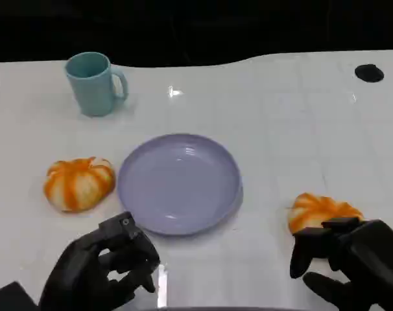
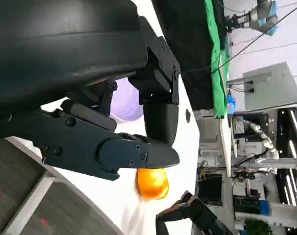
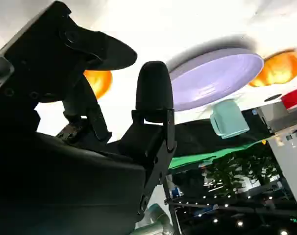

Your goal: Grasp the bread from the table and place it into the plate.

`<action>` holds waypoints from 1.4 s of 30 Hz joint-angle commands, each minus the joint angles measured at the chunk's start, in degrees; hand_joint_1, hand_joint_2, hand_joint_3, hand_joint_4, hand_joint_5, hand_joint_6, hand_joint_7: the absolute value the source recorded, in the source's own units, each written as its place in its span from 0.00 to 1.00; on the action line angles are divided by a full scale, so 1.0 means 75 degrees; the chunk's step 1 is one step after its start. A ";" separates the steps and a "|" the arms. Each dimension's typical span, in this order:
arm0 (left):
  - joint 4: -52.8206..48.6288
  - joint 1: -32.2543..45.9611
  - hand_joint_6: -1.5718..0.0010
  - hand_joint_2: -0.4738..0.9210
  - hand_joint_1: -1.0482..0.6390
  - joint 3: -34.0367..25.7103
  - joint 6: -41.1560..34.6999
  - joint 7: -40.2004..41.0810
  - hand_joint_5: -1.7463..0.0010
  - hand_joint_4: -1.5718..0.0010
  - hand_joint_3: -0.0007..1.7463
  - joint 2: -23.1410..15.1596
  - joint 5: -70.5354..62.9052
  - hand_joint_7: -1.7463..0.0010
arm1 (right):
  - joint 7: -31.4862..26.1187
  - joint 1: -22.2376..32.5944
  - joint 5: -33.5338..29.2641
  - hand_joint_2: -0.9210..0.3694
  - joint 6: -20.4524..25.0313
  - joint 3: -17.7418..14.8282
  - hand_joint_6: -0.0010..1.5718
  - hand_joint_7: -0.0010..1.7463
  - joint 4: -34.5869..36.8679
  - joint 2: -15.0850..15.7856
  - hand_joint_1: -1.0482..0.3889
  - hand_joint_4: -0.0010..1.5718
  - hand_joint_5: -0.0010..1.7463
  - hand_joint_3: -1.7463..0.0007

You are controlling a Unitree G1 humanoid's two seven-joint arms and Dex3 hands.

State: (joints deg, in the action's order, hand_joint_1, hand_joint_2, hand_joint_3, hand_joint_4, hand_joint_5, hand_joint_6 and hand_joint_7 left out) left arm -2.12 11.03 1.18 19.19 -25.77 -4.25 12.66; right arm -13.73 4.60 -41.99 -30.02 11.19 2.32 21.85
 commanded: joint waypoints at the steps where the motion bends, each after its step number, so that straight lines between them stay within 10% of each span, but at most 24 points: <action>1: -0.0089 -0.0063 0.62 1.00 0.29 -0.0059 0.0098 -0.0009 0.00 0.58 0.18 -0.0096 0.0021 0.14 | 0.0000 -0.0046 0.0099 0.51 0.0000 -0.0046 0.53 0.70 0.0015 0.0118 0.65 0.56 0.93 0.37; 21: -0.0109 -0.0074 0.62 1.00 0.29 -0.0071 0.0083 -0.0002 0.00 0.59 0.18 -0.0119 0.0011 0.14 | 0.0089 -0.0029 0.0135 0.50 0.0097 -0.0063 0.54 0.66 -0.0107 0.0105 0.67 0.56 0.89 0.40; 30: -0.0094 -0.0063 0.62 1.00 0.29 -0.0107 0.0004 -0.0041 0.00 0.58 0.17 -0.0113 0.0129 0.14 | 0.0655 0.0196 0.0239 0.48 0.0938 -0.0335 0.53 0.39 -0.1084 0.0112 0.62 0.48 0.76 0.46; 35: -0.0125 -0.0093 0.62 1.00 0.29 -0.0121 0.0019 -0.0048 0.00 0.58 0.17 -0.0098 0.0136 0.14 | 0.1875 0.0321 -0.0362 0.11 0.2176 -0.0645 0.47 0.09 -0.2291 0.0470 0.46 0.37 0.36 0.91; 42: -0.0142 -0.0101 0.62 1.00 0.28 -0.0102 0.0037 -0.0031 0.00 0.58 0.17 -0.0077 0.0093 0.14 | 0.3324 0.0507 -0.0959 0.05 0.3574 -0.0850 0.23 0.00 -0.3759 0.0603 0.36 0.19 0.15 1.00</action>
State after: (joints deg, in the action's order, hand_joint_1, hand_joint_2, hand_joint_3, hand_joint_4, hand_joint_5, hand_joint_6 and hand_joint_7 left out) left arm -2.90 10.16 0.66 19.11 -25.83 -4.28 12.95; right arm 8.62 7.75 -48.16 -5.49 5.84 -22.97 25.37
